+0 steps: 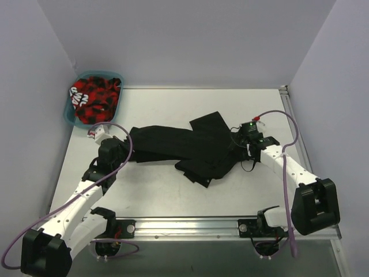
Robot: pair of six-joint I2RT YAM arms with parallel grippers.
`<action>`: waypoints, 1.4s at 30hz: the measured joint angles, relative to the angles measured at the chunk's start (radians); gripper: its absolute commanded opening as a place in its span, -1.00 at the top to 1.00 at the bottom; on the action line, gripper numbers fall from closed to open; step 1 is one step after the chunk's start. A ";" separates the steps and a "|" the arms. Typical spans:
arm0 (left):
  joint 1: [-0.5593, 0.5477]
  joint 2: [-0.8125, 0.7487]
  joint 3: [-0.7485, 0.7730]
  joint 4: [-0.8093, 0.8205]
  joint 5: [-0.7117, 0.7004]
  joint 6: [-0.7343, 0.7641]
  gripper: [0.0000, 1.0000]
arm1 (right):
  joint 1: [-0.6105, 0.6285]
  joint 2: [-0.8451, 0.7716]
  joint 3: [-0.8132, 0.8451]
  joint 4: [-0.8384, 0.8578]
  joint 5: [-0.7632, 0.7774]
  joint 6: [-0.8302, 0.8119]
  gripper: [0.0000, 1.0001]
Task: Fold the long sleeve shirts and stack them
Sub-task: Flatten the shirt out
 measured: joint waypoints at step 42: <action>0.148 -0.124 1.078 -0.387 0.100 0.423 1.00 | -0.242 -0.467 0.995 -0.416 -0.203 -0.280 1.00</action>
